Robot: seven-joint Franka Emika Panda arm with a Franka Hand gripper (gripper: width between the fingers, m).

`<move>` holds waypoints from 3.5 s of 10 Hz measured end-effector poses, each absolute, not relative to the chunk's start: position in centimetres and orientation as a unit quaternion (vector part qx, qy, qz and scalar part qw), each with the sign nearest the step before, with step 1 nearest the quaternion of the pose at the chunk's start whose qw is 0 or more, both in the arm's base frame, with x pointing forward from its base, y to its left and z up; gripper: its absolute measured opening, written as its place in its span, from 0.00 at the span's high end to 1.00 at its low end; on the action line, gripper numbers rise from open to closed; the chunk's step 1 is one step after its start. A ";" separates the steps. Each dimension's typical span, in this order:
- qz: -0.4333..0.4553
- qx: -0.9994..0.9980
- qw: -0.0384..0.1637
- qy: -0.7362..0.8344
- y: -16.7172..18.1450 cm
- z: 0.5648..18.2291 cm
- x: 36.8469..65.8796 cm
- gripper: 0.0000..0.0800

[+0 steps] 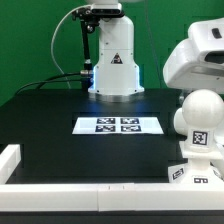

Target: Assemble lamp

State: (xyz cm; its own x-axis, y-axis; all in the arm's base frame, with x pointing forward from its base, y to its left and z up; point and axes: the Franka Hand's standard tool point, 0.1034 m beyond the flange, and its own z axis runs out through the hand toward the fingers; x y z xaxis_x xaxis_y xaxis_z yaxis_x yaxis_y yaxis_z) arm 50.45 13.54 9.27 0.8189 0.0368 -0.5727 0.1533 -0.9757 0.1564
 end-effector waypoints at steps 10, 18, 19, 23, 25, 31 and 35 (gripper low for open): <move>-0.310 0.943 0.121 0.003 14.9 7.2 48.3 0.13; -0.326 0.936 0.132 -0.012 15.0 5.2 45.9 0.37; -0.326 0.936 0.132 -0.013 15.0 5.2 45.9 0.60; -0.324 0.938 0.105 0.062 13.1 7.3 47.7 0.95; -0.323 0.937 0.079 0.107 11.8 8.1 48.4 0.95; -0.311 0.940 0.073 0.123 11.3 8.6 48.9 0.95; -0.311 0.927 0.015 0.208 3.6 12.1 49.1 0.95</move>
Offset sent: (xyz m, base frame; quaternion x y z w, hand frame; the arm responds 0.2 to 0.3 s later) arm -0.0089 0.0071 -0.0146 0.0380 -0.0348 0.0934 0.9943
